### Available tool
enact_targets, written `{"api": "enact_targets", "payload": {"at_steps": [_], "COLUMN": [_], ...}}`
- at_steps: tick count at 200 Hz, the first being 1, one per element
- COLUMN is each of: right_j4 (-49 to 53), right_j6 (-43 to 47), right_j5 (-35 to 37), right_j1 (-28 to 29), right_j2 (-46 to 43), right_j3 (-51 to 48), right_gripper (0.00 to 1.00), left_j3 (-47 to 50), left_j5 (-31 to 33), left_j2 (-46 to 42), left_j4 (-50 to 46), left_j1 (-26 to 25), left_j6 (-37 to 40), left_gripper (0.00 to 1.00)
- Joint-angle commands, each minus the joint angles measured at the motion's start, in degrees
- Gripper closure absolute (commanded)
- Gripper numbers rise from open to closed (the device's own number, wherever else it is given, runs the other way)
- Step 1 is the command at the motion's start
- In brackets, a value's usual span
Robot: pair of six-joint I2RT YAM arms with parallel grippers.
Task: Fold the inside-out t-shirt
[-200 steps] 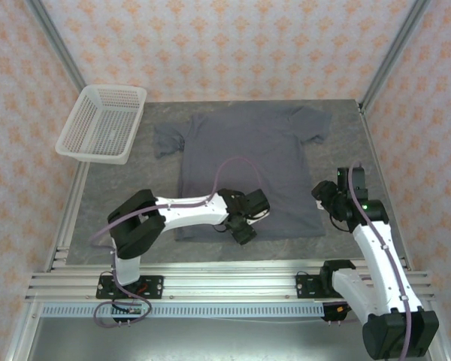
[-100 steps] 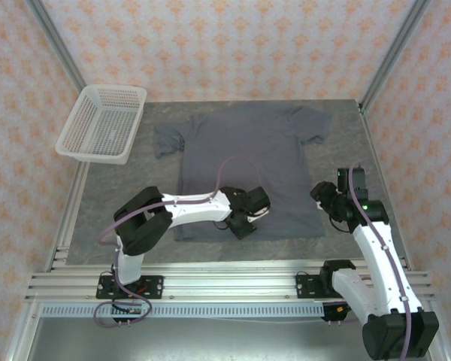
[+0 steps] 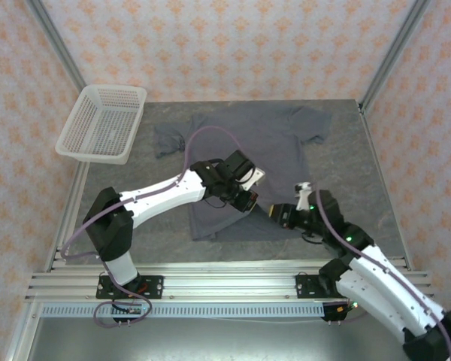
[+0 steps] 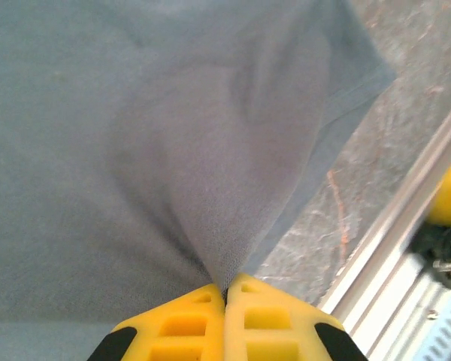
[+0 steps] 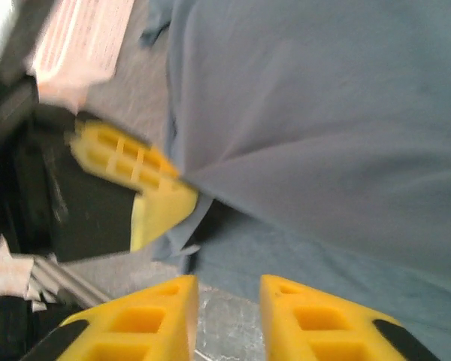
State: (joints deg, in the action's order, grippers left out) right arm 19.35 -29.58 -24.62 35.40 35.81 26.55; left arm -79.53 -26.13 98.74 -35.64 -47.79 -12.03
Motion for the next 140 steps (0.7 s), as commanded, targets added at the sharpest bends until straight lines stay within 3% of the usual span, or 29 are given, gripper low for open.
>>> {"api": "enact_targets", "payload": {"at_steps": [1,22,53,79,95,115,128,140], "right_j4": [-18.2,-39.6,-52.2,-65.1,-75.6,-81.1,-80.6,-78.8], "right_j6": [4.1,11.4,24.5,35.6,39.6,36.8,35.0,36.5], "right_j5": [13.9,23.6,29.0,36.5,43.6,51.9,50.1,45.5], "right_j1": [8.5,12.6,13.0,12.6,9.2,0.5,-4.4,-5.7], "right_j2": [2.4,7.3,19.7,31.5,39.0,41.2,40.4,39.7], "right_j3": [-6.1,-16.1,-16.0,-14.6,-13.6,-11.4,-10.0,-8.7], "right_gripper": [0.86,1.00,1.00,1.00,1.00,1.00,1.00,1.00], "left_j3": [-2.8,-4.4,-7.6,-7.7,-9.2,-11.9,-14.4,-18.3], "left_j5": [-8.2,-11.6,-14.1,-22.6,-25.9,-26.1,-26.3,-26.3], "left_j2": [-0.7,-1.2,-1.2,-1.9,-1.6,-1.2,-0.6,0.5], "left_j4": [3.4,4.1,3.3,9.1,9.5,7.3,7.1,7.3], "left_j1": [2.1,3.0,3.8,4.0,3.9,3.9,3.9,3.9], "left_j6": [-4.8,-6.1,-7.5,-9.4,-10.2,-10.2,-10.8,-12.7], "left_gripper": [1.00,1.00,1.00,1.00,1.00,1.00,1.00,1.00]}}
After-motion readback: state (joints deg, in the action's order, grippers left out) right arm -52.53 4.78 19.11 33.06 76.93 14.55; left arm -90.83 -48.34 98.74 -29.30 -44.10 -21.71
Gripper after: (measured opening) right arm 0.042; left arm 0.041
